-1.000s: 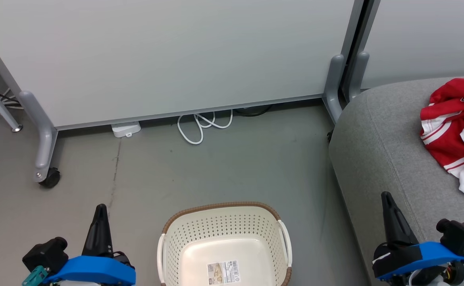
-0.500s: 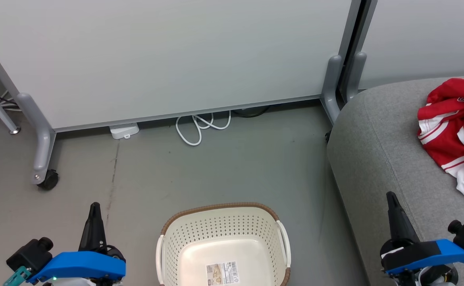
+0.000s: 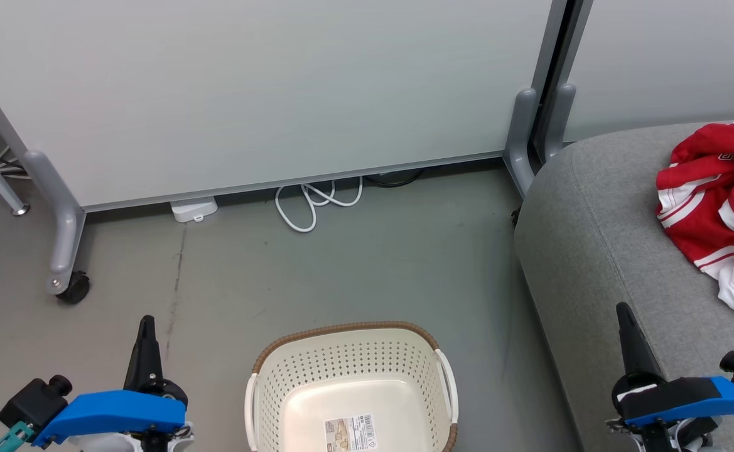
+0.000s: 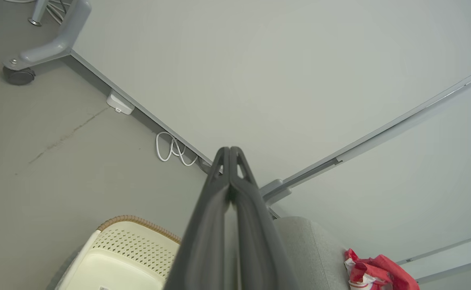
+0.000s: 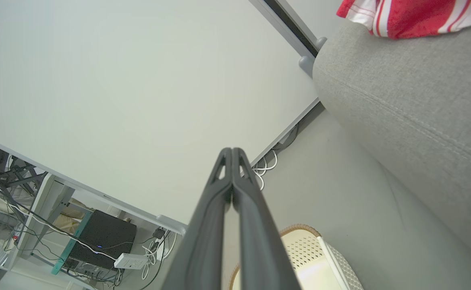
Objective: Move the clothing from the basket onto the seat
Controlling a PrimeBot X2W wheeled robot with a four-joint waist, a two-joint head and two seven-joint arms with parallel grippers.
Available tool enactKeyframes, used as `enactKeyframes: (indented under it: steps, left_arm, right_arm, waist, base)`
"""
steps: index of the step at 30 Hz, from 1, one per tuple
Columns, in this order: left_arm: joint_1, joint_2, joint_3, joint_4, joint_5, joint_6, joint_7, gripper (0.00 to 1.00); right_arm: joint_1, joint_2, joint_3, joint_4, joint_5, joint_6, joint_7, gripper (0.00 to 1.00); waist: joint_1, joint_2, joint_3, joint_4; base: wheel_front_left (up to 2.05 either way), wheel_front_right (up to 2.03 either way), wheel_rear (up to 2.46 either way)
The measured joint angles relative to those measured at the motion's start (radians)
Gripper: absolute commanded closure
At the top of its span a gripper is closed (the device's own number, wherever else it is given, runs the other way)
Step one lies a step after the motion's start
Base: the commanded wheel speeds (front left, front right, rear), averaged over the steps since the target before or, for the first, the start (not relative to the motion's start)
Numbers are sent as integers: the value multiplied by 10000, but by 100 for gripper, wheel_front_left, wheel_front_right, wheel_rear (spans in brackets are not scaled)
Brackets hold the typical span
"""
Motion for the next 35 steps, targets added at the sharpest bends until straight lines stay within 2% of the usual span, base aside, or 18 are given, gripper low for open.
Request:
enactKeyframes:
  steps: [35]
  left_arm:
    - [-274,4,291,-146,-3743,-38,915,100]
  right_arm:
    - [-123,13,-276,-113,3731,-2,953,100]
  waist:
    - [0,0,-89,-151]
  base:
    - [0,0,0]
